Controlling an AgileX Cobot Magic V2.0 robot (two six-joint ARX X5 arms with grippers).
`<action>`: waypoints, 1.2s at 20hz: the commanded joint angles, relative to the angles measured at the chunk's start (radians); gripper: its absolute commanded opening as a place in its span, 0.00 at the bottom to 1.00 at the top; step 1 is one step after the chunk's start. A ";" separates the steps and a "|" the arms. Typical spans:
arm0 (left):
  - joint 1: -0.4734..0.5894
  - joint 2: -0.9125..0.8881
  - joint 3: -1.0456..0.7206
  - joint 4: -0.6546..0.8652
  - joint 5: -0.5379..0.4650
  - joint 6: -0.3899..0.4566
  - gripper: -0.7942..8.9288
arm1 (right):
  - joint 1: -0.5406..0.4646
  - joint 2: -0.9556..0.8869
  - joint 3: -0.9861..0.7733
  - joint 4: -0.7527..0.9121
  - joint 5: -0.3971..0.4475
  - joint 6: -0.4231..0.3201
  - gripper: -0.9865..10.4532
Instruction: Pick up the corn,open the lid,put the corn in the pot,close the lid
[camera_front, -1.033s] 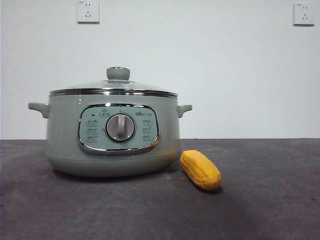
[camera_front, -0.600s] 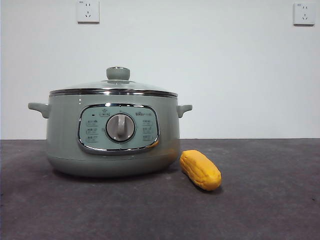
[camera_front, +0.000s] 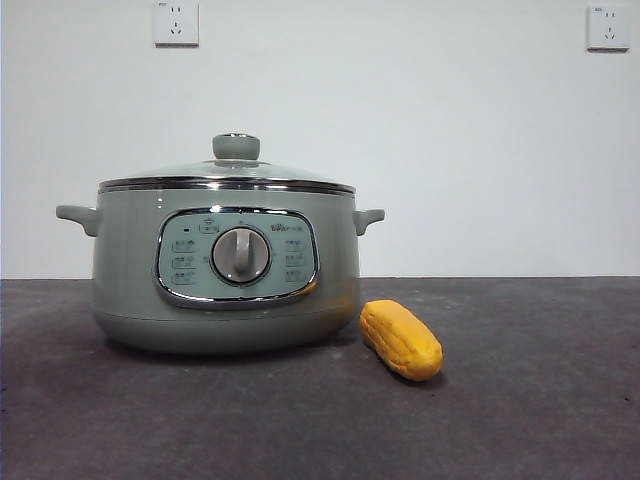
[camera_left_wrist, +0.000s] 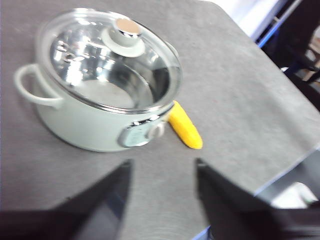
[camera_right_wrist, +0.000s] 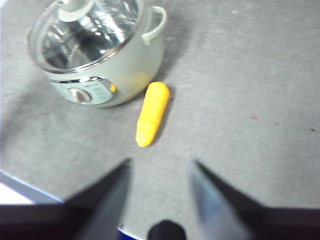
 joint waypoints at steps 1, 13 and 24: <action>-0.002 0.012 0.000 0.008 0.039 -0.005 0.67 | 0.000 0.011 0.007 0.004 -0.036 -0.002 0.58; -0.002 0.064 0.000 0.046 0.117 -0.005 0.67 | 0.222 0.423 0.007 0.089 -0.006 0.045 0.57; -0.002 0.070 0.000 0.053 0.117 -0.005 0.67 | 0.526 0.857 0.007 0.392 0.286 0.193 0.54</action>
